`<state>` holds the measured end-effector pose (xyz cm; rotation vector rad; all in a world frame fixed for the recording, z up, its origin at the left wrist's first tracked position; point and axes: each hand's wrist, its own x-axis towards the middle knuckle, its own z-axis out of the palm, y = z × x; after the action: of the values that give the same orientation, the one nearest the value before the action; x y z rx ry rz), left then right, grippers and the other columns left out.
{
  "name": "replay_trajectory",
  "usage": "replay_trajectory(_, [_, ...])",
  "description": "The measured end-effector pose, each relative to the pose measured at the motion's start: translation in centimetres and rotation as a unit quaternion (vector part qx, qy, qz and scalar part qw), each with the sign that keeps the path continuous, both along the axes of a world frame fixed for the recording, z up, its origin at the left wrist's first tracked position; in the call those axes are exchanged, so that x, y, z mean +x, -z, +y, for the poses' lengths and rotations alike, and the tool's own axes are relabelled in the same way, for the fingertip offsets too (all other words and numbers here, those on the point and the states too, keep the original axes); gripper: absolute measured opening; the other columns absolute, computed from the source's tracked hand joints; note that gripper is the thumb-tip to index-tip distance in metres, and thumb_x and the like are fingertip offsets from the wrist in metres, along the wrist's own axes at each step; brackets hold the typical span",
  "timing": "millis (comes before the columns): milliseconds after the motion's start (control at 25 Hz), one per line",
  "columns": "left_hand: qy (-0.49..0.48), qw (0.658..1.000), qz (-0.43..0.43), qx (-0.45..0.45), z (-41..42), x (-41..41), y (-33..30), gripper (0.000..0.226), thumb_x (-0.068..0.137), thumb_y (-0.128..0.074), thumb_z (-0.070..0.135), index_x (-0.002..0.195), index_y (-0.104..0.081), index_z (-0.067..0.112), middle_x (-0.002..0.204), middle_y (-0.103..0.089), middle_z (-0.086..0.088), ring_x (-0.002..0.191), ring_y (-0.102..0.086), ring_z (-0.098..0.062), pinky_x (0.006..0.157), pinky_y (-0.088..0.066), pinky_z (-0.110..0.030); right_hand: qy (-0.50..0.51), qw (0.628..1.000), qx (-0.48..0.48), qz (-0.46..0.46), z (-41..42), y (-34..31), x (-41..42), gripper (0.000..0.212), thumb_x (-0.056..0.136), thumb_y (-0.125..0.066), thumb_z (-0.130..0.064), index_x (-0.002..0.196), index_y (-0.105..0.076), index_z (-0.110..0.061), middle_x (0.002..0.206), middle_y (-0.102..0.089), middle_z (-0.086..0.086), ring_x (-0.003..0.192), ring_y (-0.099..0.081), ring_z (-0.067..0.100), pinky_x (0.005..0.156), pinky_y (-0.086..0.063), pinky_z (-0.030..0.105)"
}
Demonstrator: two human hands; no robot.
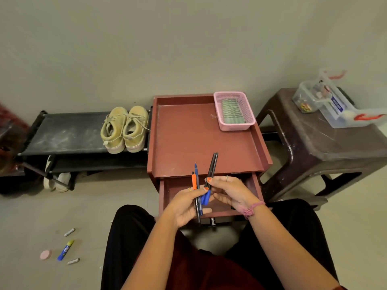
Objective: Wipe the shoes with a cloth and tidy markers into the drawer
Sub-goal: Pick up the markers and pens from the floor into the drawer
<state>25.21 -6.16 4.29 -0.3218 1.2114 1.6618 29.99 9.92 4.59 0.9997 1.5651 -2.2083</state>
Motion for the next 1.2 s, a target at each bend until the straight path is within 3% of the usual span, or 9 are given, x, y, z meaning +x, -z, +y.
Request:
replay_trajectory(160, [0.028,0.999,-0.017,-0.026,1.2,0.3,1.9,0.025,0.097,-0.051,0.012,0.117,-0.064,0.003,0.109,-0.069,-0.016,0.092,-0.067,-0.026,0.087,-0.055,-0.049,0.038,0.998,-0.034,-0.037,1.4,2.0,1.1,0.022,0.081,-0.074,-0.018,0.099,-0.072,-0.005,0.089,-0.075,0.006,0.075,-0.072,0.011,0.06,-0.056,0.022])
replay_trajectory(320, [0.032,0.995,-0.07,-0.065,2.5,0.4,4.6,0.027,0.098,-0.046,0.004,0.122,-0.055,-0.003,0.119,-0.066,-0.018,0.106,-0.065,-0.028,0.094,-0.051,-0.046,0.03,0.99,-0.058,-0.123,2.8,4.9,2.4,0.024,0.083,-0.072,-0.012,0.104,-0.067,0.0,0.088,-0.075,0.012,0.075,-0.074,0.019,0.058,-0.057,0.026])
replay_trajectory(440, [0.045,0.988,-0.082,-0.122,3.6,0.3,6.8,0.027,0.098,-0.041,-0.003,0.124,-0.049,-0.003,0.105,-0.069,-0.014,0.076,-0.067,-0.015,0.071,-0.057,-0.032,0.024,0.983,-0.035,-0.177,3.9,7.1,2.4,0.025,0.082,-0.074,-0.011,0.101,-0.066,0.002,0.083,-0.075,0.013,0.071,-0.074,0.02,0.055,-0.057,0.026])
replay_trajectory(560, [0.037,0.983,-0.087,-0.159,4.9,-0.4,8.9,0.013,0.1,-0.039,0.0,0.108,-0.049,0.001,0.082,-0.065,-0.009,0.043,-0.045,-0.006,0.046,-0.041,-0.02,0.021,0.977,-0.007,-0.214,5.3,9.4,1.3,0.022,0.081,-0.074,-0.009,0.099,-0.066,0.001,0.083,-0.075,0.013,0.072,-0.074,0.021,0.058,-0.059,0.027])
replay_trajectory(640, [0.018,0.98,-0.099,-0.173,5.7,-1.2,10.4,0.019,0.103,-0.039,0.013,0.096,-0.053,0.001,0.061,-0.055,-0.004,0.037,-0.037,-0.006,0.042,-0.033,-0.019,0.025,0.973,0.003,-0.231,6.3,10.8,0.0,0.022,0.081,-0.073,-0.008,0.1,-0.065,0.001,0.084,-0.074,0.013,0.069,-0.073,0.02,0.056,-0.058,0.027])
replay_trajectory(760, [-0.034,0.976,-0.123,-0.174,6.7,-2.0,12.2,0.025,0.104,-0.038,0.018,0.093,-0.051,0.001,0.062,-0.053,-0.006,0.034,-0.038,-0.008,0.037,-0.034,-0.02,0.014,0.967,0.044,-0.25,7.2,12.8,-1.8,0.014,0.082,-0.072,-0.007,0.091,-0.063,-0.001,0.078,-0.07,0.01,0.058,-0.071,0.017,0.046,-0.053,0.022])
replay_trajectory(960, [-0.128,0.97,-0.123,-0.164,7.6,-3.0,14.6,0.018,0.101,-0.041,0.006,0.088,-0.053,0.01,0.076,-0.057,-0.005,0.055,-0.06,-0.01,0.062,-0.049,-0.028,-0.026,0.953,0.19,-0.235,8.1,17.3,-3.9,0.012,0.084,-0.069,-0.014,0.083,-0.065,-0.003,0.085,-0.064,0.01,0.085,-0.065,0.027,0.074,-0.055,0.034])
replay_trajectory(1080, [-0.163,0.968,-0.106,-0.158,8.0,-3.4,15.9,0.011,0.098,-0.049,0.005,0.095,-0.058,0.011,0.097,-0.063,-0.007,0.088,-0.065,-0.017,0.073,-0.05,-0.032,-0.099,0.926,0.277,-0.236,7.9,18.7,-4.5,0.028,0.087,-0.064,-0.018,0.061,-0.058,-0.008,0.069,-0.059,0.008,0.073,-0.058,0.025,0.066,-0.044,0.029])
replay_trajectory(1200, [-0.161,0.968,-0.088,-0.171,8.6,-3.3,17.3,0.009,0.096,-0.056,0.008,0.1,-0.063,0.013,0.107,-0.065,-0.007,0.107,-0.062,-0.02,0.099,-0.045,-0.041,-0.125,0.906,0.315,-0.255,7.6,20.2,-4.3,0.021,0.089,-0.062,-0.022,0.08,-0.063,-0.003,0.091,-0.066,0.016,0.086,-0.062,0.027,0.066,-0.041,0.024])
